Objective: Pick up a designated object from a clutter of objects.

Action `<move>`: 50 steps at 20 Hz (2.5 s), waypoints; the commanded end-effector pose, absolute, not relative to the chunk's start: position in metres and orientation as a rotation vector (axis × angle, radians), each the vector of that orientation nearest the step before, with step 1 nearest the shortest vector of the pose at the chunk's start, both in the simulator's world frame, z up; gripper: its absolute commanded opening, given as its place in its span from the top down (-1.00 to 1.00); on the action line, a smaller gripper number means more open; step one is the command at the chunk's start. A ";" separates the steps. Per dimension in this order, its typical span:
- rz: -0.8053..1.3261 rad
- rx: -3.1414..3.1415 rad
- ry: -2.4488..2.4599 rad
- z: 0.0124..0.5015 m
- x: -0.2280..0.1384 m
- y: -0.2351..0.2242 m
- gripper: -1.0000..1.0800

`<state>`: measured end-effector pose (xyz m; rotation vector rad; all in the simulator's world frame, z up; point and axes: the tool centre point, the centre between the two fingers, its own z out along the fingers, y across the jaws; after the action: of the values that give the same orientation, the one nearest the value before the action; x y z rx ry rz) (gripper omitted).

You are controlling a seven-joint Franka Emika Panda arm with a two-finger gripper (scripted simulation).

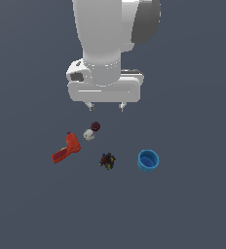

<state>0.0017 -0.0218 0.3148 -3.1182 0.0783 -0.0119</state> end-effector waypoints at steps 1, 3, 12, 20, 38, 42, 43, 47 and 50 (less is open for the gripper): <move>-0.012 -3.118 0.078 0.315 0.002 -0.022 -0.92; -0.014 -3.117 0.086 0.315 0.001 -0.022 -0.92; -0.038 -3.098 0.165 0.319 -0.001 -0.029 -0.92; -0.038 -3.101 0.139 0.312 -0.001 -0.032 -0.92; -0.030 -3.113 -0.247 0.223 -0.014 -0.074 -0.92; -0.026 -3.106 -0.370 0.196 -0.022 -0.086 -0.92; -0.025 -3.103 -0.401 0.190 -0.025 -0.089 -0.92; -0.020 -3.089 -0.525 0.164 -0.036 -0.101 -0.92; -0.016 -3.074 -0.618 0.145 -0.045 -0.108 -0.92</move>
<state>-0.0403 -0.1045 0.1547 -3.0823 -0.5697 -0.0172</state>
